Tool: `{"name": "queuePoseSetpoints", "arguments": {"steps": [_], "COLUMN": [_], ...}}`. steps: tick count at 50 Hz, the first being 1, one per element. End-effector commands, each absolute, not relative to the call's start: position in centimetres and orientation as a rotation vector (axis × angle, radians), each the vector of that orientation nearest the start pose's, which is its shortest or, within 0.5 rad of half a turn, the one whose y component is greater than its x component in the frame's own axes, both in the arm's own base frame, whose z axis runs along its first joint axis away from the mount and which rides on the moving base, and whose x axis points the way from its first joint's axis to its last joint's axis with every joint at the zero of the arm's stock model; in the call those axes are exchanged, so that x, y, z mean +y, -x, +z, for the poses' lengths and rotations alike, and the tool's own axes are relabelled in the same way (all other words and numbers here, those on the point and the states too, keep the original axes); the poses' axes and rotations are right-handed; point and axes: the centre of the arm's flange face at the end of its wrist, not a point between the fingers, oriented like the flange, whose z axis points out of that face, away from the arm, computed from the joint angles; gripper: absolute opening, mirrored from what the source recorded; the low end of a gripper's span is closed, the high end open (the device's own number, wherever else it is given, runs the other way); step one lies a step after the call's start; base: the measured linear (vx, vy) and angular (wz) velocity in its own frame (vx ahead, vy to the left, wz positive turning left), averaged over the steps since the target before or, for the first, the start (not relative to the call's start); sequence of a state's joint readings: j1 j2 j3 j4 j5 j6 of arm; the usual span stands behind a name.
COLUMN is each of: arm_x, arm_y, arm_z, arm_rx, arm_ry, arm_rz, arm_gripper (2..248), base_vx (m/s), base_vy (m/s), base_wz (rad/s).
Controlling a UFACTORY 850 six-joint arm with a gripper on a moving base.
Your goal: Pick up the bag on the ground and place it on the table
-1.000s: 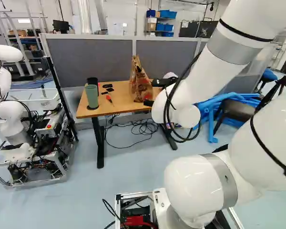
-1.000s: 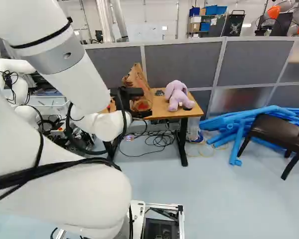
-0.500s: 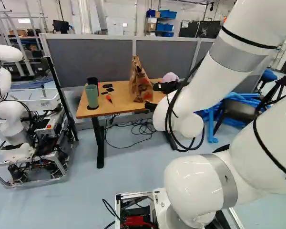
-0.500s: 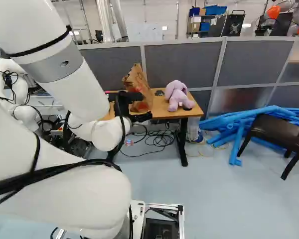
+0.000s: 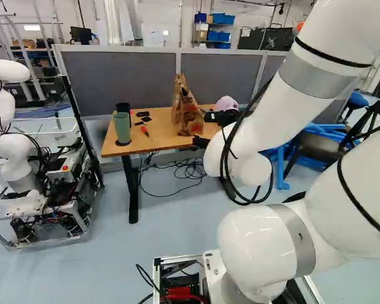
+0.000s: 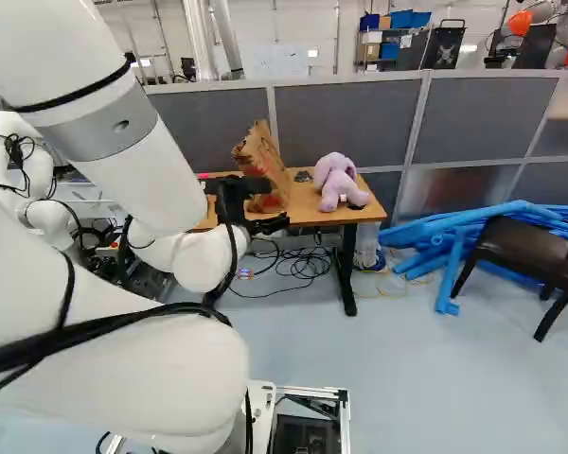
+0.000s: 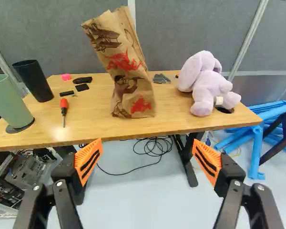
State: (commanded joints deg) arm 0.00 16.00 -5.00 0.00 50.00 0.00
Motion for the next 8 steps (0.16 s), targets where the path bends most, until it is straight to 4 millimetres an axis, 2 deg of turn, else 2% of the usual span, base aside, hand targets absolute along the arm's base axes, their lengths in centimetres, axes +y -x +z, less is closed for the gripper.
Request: {"name": "queuePoseSetpoints", "arguments": {"steps": [8], "arm_x": [0.0], "arm_y": [-27.03], "arm_z": [36.56], "arm_rx": [0.0], "arm_ry": [2.558], "arm_rz": [-1.824], "arm_gripper": [247], "base_vx": [0.0], "base_vy": [0.0], "base_wz": [0.0]}}
